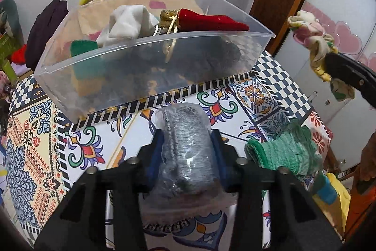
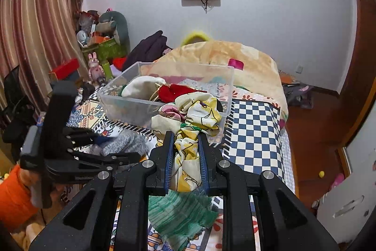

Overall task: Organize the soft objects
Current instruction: 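Drop mesh pouch into box with left tool while right tool drops scrunchie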

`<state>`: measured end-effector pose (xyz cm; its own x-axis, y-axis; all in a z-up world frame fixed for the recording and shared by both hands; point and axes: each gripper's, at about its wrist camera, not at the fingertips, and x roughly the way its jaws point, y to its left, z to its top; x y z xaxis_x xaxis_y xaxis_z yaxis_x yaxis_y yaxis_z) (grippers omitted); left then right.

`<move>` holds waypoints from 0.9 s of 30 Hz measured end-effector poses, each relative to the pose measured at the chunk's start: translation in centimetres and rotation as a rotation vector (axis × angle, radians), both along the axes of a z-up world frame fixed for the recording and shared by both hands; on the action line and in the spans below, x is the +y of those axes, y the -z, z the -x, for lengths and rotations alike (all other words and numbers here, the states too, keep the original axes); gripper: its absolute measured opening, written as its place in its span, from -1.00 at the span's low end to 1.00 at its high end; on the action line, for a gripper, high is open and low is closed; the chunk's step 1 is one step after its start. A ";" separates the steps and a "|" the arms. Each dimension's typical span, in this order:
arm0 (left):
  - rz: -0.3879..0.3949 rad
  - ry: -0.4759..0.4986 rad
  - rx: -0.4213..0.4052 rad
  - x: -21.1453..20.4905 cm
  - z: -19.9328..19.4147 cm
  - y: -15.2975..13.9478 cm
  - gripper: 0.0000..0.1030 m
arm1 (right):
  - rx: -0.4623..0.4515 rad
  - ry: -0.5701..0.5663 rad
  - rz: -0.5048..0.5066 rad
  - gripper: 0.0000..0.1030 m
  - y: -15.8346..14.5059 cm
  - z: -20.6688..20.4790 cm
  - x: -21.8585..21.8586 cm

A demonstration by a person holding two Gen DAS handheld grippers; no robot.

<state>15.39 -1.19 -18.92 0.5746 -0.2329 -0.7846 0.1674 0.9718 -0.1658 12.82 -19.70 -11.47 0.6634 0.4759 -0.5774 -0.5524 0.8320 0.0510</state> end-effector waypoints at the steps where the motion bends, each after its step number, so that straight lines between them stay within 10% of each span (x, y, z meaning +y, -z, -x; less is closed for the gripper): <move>1: 0.008 0.002 -0.008 0.0 0.1 -0.1 -0.38 | -0.002 0.002 -0.002 -0.65 -0.1 0.1 0.0; 18: 0.034 -0.112 -0.311 4.5 2.4 -10.9 -0.44 | -0.064 -0.016 -0.102 -0.65 -3.1 -3.0 2.7; 27: 0.019 -0.213 -0.343 7.7 -0.8 -11.8 -0.44 | -0.015 -0.056 -0.087 -0.65 -2.2 -5.5 7.0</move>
